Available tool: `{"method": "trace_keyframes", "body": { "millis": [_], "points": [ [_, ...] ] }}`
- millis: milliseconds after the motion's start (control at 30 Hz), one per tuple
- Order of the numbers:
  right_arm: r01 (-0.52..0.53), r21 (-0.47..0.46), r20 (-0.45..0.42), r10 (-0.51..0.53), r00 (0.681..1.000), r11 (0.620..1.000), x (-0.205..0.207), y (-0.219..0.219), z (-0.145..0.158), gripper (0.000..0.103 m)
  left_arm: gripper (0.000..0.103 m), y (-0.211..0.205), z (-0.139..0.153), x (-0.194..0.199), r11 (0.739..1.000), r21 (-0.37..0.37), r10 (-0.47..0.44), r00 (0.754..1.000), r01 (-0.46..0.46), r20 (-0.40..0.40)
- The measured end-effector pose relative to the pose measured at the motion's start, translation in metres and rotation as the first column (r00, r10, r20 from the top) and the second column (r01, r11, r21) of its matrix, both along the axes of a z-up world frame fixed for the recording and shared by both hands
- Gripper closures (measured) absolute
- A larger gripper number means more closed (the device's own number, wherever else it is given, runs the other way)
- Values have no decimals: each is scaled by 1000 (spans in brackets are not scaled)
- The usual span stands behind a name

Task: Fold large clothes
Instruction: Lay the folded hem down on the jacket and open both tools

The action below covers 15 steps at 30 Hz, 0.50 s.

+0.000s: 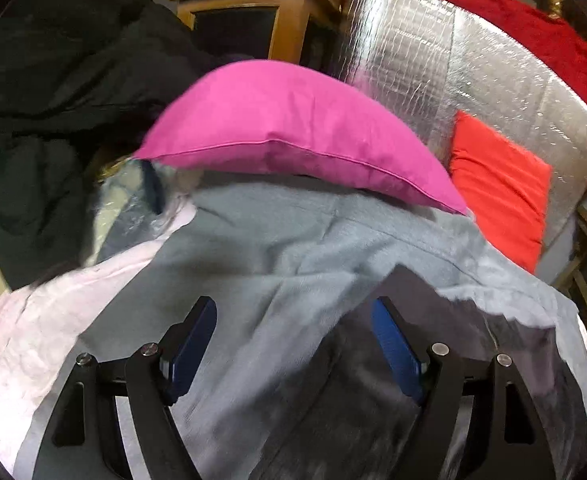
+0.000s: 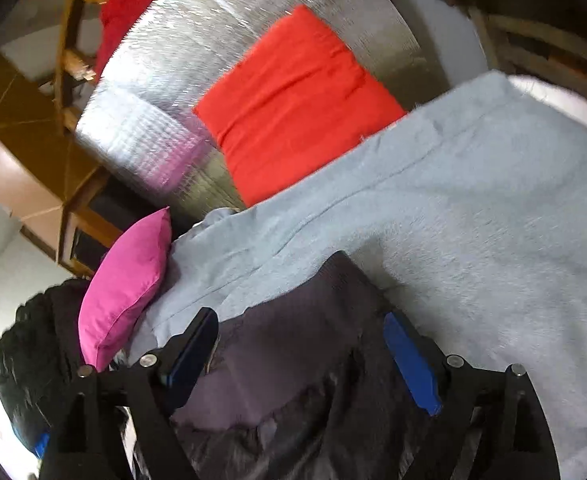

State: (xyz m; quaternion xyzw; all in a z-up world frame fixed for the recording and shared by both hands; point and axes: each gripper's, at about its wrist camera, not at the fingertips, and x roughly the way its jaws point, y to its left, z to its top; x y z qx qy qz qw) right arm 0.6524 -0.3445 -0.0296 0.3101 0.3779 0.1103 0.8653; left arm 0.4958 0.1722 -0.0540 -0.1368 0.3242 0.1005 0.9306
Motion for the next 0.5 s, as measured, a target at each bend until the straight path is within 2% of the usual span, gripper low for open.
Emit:
{"method": "trace_keyframes", "body": {
  "millis": [133,267,333,367,467,500],
  "points": [
    [-42,-71,22,44,999,997,-46,0,8,15,23,3,-10,-54,1000,-19,-24,1000,24,4],
    [-89,-187,20,95,995,978,-90,6,9,15,23,-20,-15,-98,997,-13,-73,997,73,4],
    [-93,-323,5,100,995,942,-108,12,8,15,23,-42,-13,-112,993,7,-121,992,121,22],
    [-87,-412,6,99,995,907,-116,17,7,15,23,-54,-11,-116,988,26,-152,988,151,29],
    [-85,-519,-21,87,996,850,-125,18,-1,15,23,-96,-1,-125,965,95,-249,967,244,54],
    [-77,-526,-21,77,997,847,-124,15,-1,15,23,-107,1,-125,958,109,-274,960,267,57]
  ]
}}
